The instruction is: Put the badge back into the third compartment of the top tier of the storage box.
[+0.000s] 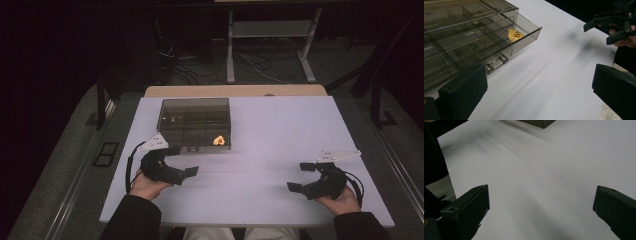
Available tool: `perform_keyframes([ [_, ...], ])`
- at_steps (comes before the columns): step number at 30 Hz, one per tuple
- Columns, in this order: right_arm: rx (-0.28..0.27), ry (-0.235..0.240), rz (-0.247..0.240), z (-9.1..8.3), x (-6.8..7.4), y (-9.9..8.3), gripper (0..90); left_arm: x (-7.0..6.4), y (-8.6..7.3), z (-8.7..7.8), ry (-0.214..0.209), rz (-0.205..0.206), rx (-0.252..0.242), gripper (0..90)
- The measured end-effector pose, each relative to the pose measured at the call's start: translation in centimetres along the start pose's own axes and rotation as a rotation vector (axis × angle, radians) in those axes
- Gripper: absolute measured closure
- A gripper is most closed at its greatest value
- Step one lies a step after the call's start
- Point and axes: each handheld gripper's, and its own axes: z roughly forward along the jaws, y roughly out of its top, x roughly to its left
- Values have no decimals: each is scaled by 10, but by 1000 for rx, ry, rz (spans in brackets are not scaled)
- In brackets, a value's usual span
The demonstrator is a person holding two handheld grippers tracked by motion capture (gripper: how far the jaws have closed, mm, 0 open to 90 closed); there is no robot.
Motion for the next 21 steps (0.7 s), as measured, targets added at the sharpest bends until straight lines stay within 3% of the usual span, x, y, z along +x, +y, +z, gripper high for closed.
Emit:
perform_keyframes([
  [21,6,0,1,1,0,0,1,5,-33,1,31,-35,-12,0],
])
